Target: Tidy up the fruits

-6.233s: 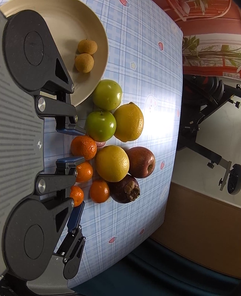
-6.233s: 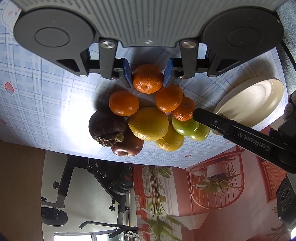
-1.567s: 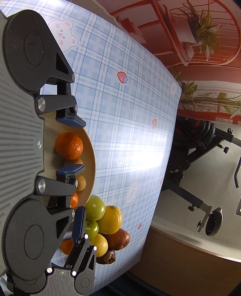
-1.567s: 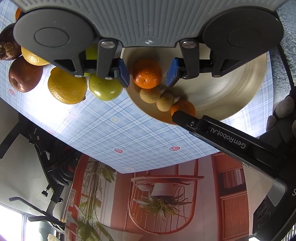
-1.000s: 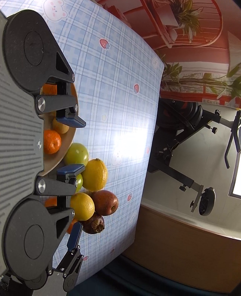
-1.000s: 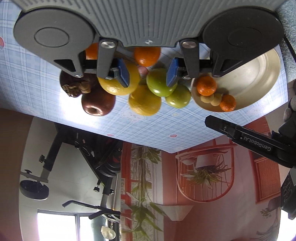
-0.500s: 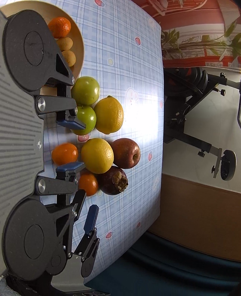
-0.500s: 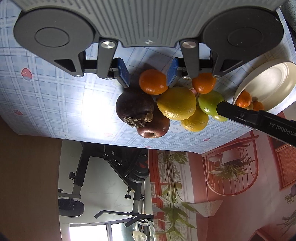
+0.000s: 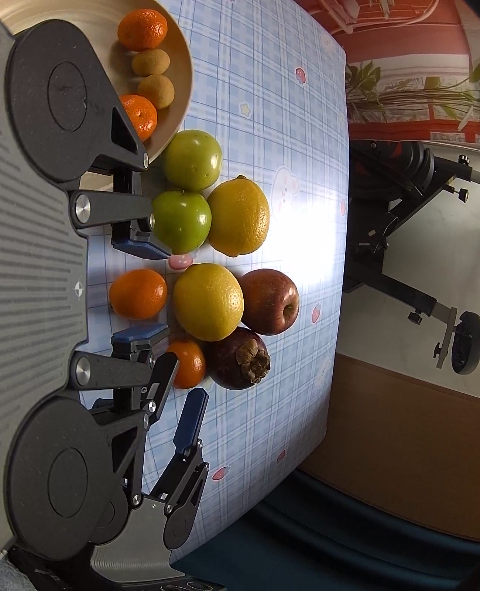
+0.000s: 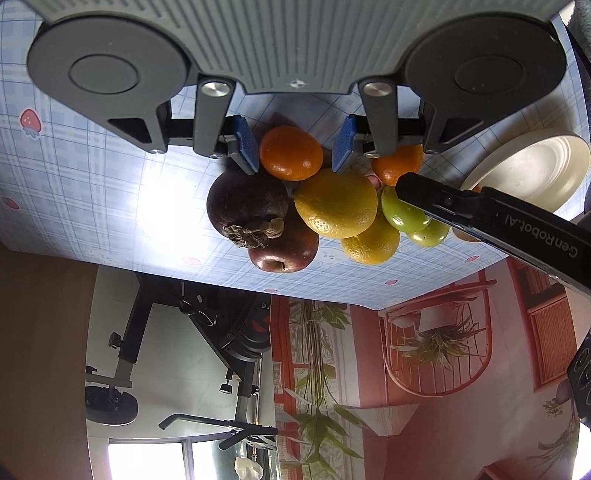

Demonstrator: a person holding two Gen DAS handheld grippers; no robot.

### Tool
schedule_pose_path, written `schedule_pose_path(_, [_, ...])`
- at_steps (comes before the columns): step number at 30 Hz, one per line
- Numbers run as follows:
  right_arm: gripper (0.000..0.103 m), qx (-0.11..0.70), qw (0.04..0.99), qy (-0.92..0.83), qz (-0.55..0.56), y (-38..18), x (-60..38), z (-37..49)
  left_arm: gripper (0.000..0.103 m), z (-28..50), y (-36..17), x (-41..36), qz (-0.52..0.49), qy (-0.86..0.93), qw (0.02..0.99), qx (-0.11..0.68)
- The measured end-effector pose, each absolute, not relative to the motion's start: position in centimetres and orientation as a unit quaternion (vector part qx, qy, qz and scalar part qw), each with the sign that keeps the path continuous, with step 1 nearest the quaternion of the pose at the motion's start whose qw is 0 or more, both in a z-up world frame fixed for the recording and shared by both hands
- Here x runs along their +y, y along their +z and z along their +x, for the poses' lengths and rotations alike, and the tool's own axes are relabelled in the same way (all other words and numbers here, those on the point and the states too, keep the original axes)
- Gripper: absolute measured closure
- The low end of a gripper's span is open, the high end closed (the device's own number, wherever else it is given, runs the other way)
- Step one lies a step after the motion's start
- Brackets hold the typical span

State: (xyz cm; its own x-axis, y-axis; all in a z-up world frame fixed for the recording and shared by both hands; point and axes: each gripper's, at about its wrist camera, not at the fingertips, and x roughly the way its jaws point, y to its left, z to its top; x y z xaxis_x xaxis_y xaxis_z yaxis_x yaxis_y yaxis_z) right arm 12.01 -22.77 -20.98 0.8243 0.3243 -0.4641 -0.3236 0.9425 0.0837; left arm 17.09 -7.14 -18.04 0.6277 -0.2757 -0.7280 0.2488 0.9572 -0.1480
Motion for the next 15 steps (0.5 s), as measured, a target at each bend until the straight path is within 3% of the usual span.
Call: schedule_pose_path(15, [0.055,0.268,0.947,0.176,0.027,-21.0,-23.5,13.5,0.063,17.2,-19.8,-7.8,-0.019,-0.146,0.897,0.416])
